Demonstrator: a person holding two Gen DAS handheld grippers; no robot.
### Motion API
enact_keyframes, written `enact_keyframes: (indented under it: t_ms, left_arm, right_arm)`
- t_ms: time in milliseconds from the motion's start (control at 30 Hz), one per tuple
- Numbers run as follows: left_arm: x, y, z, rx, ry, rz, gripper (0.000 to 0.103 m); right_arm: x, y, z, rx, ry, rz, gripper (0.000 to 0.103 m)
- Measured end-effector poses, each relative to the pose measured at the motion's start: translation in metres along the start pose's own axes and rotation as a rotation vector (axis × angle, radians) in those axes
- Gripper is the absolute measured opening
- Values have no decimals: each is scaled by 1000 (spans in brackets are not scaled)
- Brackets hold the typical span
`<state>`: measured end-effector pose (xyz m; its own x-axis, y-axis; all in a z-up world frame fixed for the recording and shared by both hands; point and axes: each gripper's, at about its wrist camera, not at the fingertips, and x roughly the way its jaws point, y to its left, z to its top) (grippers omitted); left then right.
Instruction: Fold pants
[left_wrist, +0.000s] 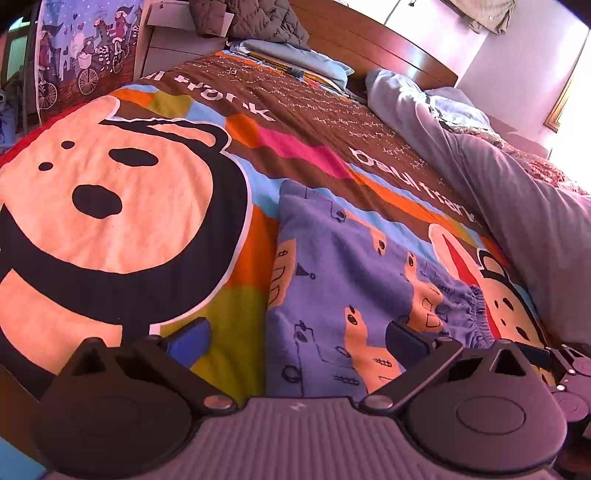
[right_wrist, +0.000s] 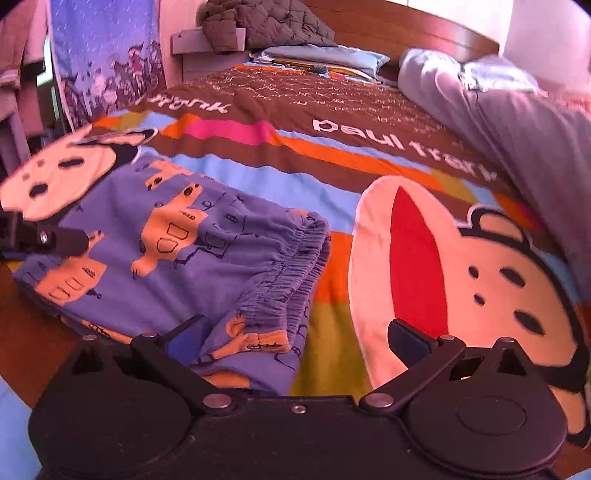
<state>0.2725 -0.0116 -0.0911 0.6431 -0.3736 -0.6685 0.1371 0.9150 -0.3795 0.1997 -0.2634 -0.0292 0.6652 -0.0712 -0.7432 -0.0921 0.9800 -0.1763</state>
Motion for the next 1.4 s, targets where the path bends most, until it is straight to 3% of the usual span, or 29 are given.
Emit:
enact_keyframes:
  t_ms: [133,267,400,533,633,667,733,767,900,967,1033,1067,1133,1167,1233,1300,1333,1400]
  left_arm:
    - [-1,2,-1,-12,-5,-8,103]
    - [0,1,-2,-5,-4,-2,103]
    - [0,1,-2,-6,-1,-2,103]
    - [1,-1,-2,4,4,7,103]
    - [1,-2,-2,4,5,9,103]
    - [1,-2,-2,2,4,8,103]
    - [0,-1,-2,-2,3,6,103]
    - [1,-1,-2,-3,3,5,103]
    - [2,-3,-2,5,7,13,103]
    - [2,-3,-2,11,8,17,103]
    - [1,-3,-2,10,7,16,103]
    - [1,-3,-2,7,6,14,103]
    - [1,-2,-2,3,6,13,103]
    - [1,-3,-2,8,6,18,103]
    - [2,-6,-2,24,11,32,103]
    - [3,-9,-2,43,17,49,103]
    - [3,-11,-3,54,21,57,103]
    - [5,-16,-3,81,28,81,103]
  right_arm:
    - [-1,12,0,-61,-17,-43,102]
    - [-3,3,2,-18,-31,-17,102]
    - [-19,2,29,-80,-202,-50,102]
    - [1,21,82,-194,-286,81,102]
    - [48,37,103,-251,-280,156,102]
    - [70,45,106,-324,-246,108,100]
    - [107,52,103,-483,-222,-89,94]
    - [111,46,105,-478,-225,-117,94]
    - [56,-1,114,-176,-355,-28,102]
    - [26,-16,99,-115,-381,84,102]
    - [11,-19,75,-116,-334,140,102]
    - [11,-17,63,-131,-288,114,102]
    - [18,-11,28,-205,-139,-67,102]
    - [16,-11,14,-212,-119,-105,102]
    - [-16,-28,2,-87,-149,-69,102]
    - [-47,-46,-3,114,-164,-69,102]
    - [-59,-54,-9,224,-175,-28,102]
    - [-68,-68,-26,412,-127,139,102]
